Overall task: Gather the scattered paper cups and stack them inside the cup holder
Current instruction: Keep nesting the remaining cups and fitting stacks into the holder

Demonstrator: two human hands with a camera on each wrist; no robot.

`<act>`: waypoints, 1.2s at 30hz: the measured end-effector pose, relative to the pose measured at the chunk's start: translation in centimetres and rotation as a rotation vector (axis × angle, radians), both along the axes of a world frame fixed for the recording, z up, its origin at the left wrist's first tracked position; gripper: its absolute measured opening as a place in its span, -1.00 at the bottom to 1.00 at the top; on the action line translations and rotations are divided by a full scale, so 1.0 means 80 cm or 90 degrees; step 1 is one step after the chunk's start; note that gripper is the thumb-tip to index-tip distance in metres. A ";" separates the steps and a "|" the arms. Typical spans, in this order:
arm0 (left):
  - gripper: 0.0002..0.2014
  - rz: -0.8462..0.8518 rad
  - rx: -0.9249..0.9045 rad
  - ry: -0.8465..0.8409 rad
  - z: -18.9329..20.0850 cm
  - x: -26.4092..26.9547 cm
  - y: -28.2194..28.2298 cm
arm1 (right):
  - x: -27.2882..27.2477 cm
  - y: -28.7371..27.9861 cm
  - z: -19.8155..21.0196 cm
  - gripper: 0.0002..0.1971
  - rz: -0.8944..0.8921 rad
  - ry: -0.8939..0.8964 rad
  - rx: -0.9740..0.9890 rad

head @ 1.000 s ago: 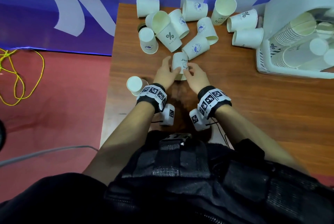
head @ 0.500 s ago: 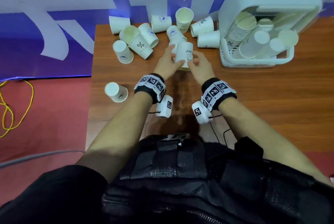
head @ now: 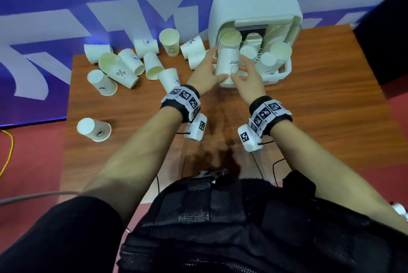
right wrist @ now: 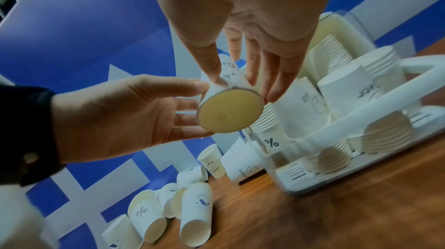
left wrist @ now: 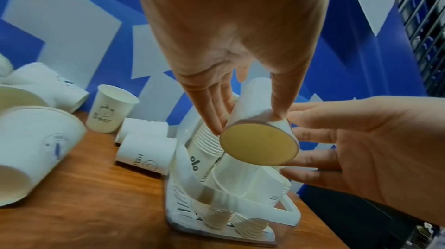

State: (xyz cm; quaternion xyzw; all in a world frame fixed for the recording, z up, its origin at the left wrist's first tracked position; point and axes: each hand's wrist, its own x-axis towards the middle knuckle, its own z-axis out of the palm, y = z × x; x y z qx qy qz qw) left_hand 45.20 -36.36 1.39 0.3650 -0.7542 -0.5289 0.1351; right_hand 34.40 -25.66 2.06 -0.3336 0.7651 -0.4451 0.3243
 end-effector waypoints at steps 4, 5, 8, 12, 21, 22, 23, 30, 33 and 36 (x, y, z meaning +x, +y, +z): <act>-0.11 -0.021 -0.041 -0.003 0.008 -0.043 0.015 | -0.043 0.019 0.010 -0.38 -0.002 -0.006 -0.015; -0.10 -0.027 -0.055 -0.003 0.012 -0.054 0.019 | -0.054 0.024 0.012 -0.37 -0.004 -0.003 -0.018; -0.06 -0.047 -0.082 0.010 0.018 -0.088 0.030 | -0.084 0.036 0.017 -0.33 -0.012 0.002 -0.041; -0.03 -0.075 -0.104 0.030 0.022 -0.128 0.037 | -0.122 0.047 0.021 -0.27 -0.002 0.020 -0.055; -0.06 -0.122 -0.176 -0.044 0.016 -0.186 0.031 | -0.182 0.043 0.006 -0.26 0.025 0.044 -0.082; -0.06 -0.119 -0.177 -0.044 0.015 -0.189 0.028 | -0.185 0.039 0.004 -0.26 0.025 0.055 -0.083; -0.07 -0.119 -0.176 -0.045 0.014 -0.191 0.025 | -0.188 0.037 0.001 -0.27 0.027 0.063 -0.082; -0.06 -0.150 -0.202 -0.110 -0.002 -0.205 0.015 | -0.203 0.026 -0.034 -0.30 0.031 0.036 -0.063; -0.08 -0.160 -0.211 -0.114 -0.010 -0.208 0.014 | -0.208 0.021 -0.048 -0.30 0.038 0.029 -0.060; -0.09 -0.165 -0.230 -0.136 -0.013 -0.212 0.010 | -0.213 0.016 -0.057 -0.30 0.033 0.022 -0.065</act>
